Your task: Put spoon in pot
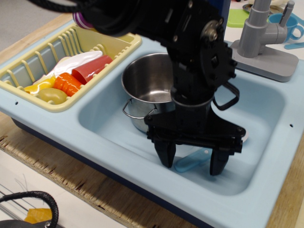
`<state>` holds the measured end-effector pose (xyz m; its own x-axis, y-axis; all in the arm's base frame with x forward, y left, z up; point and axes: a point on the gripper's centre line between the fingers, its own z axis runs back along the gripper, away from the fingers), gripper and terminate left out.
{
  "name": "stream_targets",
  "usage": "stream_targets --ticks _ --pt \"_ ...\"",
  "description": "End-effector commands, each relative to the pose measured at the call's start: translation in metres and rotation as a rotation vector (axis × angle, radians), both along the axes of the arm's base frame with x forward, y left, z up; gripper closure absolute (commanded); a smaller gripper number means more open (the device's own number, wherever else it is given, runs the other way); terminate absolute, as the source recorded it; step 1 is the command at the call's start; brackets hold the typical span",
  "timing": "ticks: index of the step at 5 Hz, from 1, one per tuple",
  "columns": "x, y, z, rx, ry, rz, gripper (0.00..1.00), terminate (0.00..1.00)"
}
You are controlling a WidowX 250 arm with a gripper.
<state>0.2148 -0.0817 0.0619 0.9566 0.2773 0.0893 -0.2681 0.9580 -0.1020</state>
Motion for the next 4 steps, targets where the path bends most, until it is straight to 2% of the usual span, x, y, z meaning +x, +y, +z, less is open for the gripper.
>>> stream_targets --ticks 1,2,3,4 --pt "0.007 0.002 -0.012 -0.001 -0.026 -0.028 0.0 0.0" --pt "0.013 0.002 -0.021 -0.013 -0.012 -0.039 0.0 0.0" --pt "0.01 0.001 -0.026 -0.01 -0.013 -0.031 1.0 0.0" --pt "0.011 0.001 -0.026 -0.008 -0.001 -0.027 1.0 0.0"
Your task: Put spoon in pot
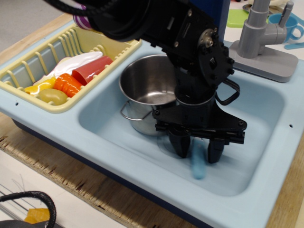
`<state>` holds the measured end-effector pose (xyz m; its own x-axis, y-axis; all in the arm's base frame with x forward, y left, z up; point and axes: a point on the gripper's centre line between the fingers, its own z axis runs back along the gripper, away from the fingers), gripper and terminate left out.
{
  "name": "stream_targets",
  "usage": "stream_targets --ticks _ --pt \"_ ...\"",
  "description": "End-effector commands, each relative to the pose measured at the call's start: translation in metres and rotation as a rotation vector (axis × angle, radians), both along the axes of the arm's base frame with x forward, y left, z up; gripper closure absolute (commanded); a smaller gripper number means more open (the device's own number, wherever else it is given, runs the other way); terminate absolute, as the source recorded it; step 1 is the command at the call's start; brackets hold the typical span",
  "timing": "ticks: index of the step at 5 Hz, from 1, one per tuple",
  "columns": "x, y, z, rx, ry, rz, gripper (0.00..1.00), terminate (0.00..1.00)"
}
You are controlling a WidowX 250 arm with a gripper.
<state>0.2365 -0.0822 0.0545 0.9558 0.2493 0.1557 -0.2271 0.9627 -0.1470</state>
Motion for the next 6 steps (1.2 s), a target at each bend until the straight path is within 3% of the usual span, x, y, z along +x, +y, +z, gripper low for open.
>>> stream_targets --ticks 1,2,3,4,5,6 --pt "-0.013 0.001 -0.017 0.023 0.074 0.009 1.0 0.0" --pt "-0.015 -0.001 -0.013 0.025 0.078 0.018 1.0 0.0" --pt "-0.013 -0.01 0.007 0.064 0.116 0.033 1.0 0.0" --pt "-0.021 -0.026 0.041 0.112 0.137 0.013 1.0 0.0" --pt "-0.033 -0.036 0.059 0.124 0.204 -0.012 1.0 0.0" --pt "-0.041 -0.038 0.082 0.171 0.179 0.052 1.0 0.0"
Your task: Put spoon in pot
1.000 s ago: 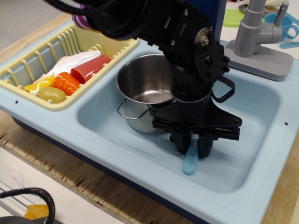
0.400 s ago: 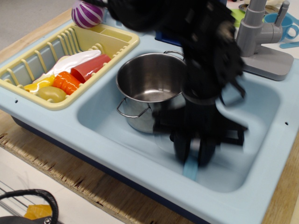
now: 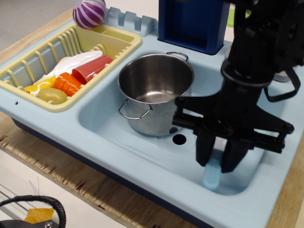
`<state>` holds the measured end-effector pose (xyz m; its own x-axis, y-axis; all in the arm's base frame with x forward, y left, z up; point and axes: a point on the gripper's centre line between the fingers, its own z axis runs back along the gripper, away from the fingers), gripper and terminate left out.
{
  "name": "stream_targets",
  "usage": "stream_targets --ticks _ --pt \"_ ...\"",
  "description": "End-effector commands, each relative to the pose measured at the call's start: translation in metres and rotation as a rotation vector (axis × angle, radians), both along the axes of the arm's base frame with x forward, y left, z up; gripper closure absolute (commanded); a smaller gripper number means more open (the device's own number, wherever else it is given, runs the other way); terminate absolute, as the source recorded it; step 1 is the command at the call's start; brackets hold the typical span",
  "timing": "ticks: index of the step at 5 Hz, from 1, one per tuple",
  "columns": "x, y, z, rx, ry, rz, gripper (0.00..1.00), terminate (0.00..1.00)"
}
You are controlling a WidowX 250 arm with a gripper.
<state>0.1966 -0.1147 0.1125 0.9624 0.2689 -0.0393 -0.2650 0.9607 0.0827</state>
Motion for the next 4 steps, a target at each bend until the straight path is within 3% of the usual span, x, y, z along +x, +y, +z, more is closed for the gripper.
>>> stream_targets --ticks 1,2,3,4 --pt "-0.002 0.01 0.045 0.045 -0.135 0.056 1.0 0.0" --pt "0.0 0.032 0.066 0.091 -0.214 0.089 1.0 0.0" --pt "0.007 0.054 0.077 0.107 -0.251 0.092 1.0 0.0" --pt "0.028 0.082 0.084 0.083 -0.268 0.033 1.0 0.0"
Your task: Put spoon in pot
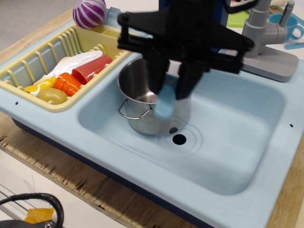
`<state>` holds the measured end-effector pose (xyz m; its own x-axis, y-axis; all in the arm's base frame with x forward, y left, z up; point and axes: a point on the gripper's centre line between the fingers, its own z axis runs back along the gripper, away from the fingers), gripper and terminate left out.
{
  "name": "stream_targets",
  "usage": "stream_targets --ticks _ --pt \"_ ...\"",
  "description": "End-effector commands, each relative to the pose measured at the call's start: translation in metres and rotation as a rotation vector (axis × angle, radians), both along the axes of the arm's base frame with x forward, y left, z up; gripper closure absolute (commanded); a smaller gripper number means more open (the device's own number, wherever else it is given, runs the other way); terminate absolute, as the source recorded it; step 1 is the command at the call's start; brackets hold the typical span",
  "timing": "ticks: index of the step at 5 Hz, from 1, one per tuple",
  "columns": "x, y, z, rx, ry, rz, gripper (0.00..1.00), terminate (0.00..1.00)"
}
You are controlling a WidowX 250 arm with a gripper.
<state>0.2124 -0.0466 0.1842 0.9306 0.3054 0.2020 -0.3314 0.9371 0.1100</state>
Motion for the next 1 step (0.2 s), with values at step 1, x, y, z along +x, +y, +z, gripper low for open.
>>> stream_targets --ticks 1 --pt "0.0309 0.0286 0.0089 -0.056 -0.023 -0.059 1.0 1.0"
